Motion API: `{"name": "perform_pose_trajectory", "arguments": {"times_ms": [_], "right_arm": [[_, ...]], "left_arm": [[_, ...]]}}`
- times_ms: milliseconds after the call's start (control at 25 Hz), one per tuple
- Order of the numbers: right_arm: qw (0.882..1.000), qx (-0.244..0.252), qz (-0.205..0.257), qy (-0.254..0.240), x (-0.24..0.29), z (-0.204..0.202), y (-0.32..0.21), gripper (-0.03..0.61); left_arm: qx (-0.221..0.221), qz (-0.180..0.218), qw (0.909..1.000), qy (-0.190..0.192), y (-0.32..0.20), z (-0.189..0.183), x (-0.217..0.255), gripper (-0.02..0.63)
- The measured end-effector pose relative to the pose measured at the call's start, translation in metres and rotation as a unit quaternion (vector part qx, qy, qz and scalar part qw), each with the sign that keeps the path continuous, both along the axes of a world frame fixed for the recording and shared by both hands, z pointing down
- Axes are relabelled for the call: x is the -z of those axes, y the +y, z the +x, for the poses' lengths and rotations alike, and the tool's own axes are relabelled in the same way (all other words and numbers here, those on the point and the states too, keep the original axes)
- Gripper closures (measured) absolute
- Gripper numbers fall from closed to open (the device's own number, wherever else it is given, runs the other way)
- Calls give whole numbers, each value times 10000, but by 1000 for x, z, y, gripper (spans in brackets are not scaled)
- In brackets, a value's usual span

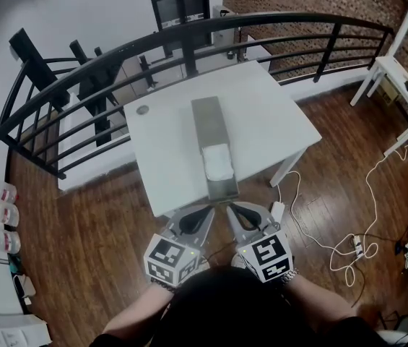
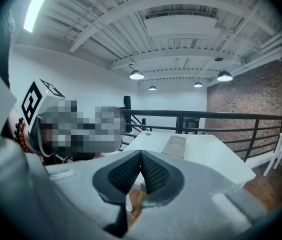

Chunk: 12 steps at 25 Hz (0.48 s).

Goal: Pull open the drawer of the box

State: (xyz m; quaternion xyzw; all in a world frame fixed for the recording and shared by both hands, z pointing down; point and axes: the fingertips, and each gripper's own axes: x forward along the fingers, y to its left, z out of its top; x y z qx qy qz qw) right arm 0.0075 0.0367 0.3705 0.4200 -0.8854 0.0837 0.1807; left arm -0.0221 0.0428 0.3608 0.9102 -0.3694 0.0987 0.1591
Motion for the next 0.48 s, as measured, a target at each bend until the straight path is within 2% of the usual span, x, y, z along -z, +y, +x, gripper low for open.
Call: {"name": "perform_pose_trajectory", "arguments": {"times_ms": [480], "right_arm": [[10000,24,-10,-32,2,-4,-1,588]], "left_arm": [[7,-17,10000,-5,-1,-2,1,603]]}}
